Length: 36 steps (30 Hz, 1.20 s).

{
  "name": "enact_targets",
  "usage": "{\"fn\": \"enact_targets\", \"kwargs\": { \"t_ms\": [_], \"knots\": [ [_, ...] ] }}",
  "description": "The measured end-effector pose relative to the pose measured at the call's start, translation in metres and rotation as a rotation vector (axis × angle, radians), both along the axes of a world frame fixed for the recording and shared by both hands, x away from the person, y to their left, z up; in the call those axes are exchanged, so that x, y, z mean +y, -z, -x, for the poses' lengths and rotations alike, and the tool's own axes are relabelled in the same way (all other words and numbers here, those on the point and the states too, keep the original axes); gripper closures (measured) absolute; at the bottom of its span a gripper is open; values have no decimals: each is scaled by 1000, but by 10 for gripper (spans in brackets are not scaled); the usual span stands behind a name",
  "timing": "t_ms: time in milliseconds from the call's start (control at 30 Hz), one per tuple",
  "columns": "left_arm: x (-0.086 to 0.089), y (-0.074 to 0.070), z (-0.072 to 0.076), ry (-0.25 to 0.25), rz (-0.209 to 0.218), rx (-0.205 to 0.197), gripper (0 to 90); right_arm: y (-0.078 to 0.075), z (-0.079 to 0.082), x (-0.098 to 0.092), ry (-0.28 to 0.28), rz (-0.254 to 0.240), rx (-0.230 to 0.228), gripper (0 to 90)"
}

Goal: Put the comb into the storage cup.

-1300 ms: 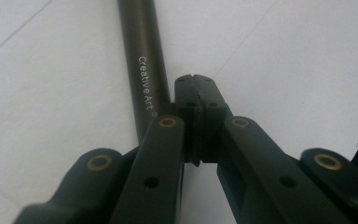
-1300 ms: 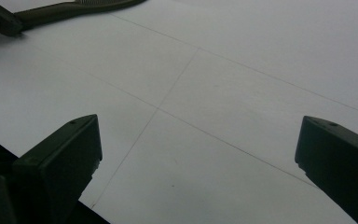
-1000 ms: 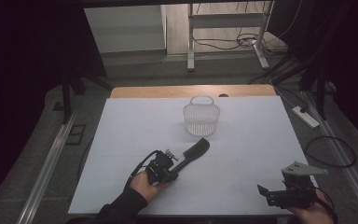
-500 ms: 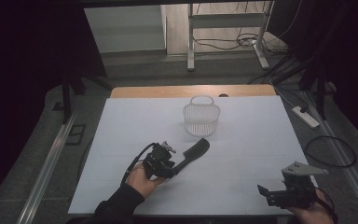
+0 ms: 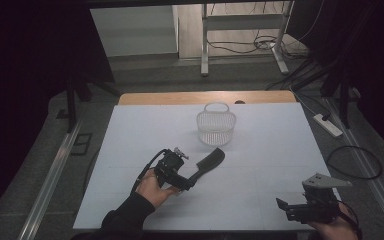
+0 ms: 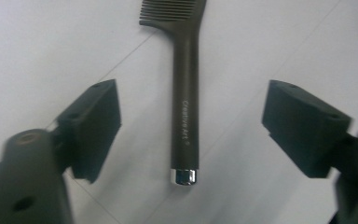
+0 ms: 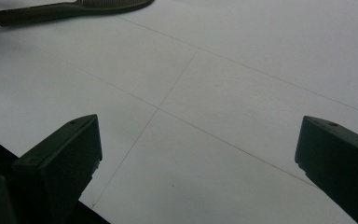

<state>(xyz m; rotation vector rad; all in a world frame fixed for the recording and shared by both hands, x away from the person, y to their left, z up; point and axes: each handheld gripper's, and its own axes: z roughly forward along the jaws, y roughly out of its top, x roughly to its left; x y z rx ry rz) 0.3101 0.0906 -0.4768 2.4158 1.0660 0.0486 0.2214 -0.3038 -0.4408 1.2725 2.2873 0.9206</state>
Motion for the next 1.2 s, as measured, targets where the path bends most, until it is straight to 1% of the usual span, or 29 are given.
{"fn": "enact_targets", "kwargs": {
  "t_ms": [67, 133, 233, 300, 367, 500, 600, 733, 900, 1033, 1200],
  "knots": [
    [-2, 1, -2, 0, -14, 0, 103, 0, 0, 0, 0, 0, 0, 8],
    [-3, 2, -4, 9, -19, 12, 61, 0, 0, 0, 0, 0, 1, 8],
    [-5, 4, -6, 39, -28, 27, 21, 0, 0, 0, -1, -1, 2, 8],
    [-7, 5, -7, 56, -42, 28, 2, 0, 0, 0, 0, -1, 2, 8],
    [-8, 4, -9, 62, -44, 29, 0, 0, 0, 0, 0, 0, 3, 8],
    [-8, 4, -13, 68, -31, 42, 0, 0, 0, 0, 0, 0, 4, 8],
    [-9, 8, -15, 65, -36, 50, 0, 0, -1, 0, 0, 0, 5, 8],
    [-12, 12, -17, 67, -58, 52, 0, 0, -1, 0, 0, 0, 6, 8],
    [-18, 20, -18, 80, -73, 71, 0, 1, -1, 0, 0, 0, 7, 7],
    [-22, 27, -18, 93, -98, 81, 0, 0, -1, 0, 0, -1, 7, 7],
    [-25, 34, -19, 96, -129, 94, 0, 0, -1, 0, -2, 0, 7, 7]
  ]
}}
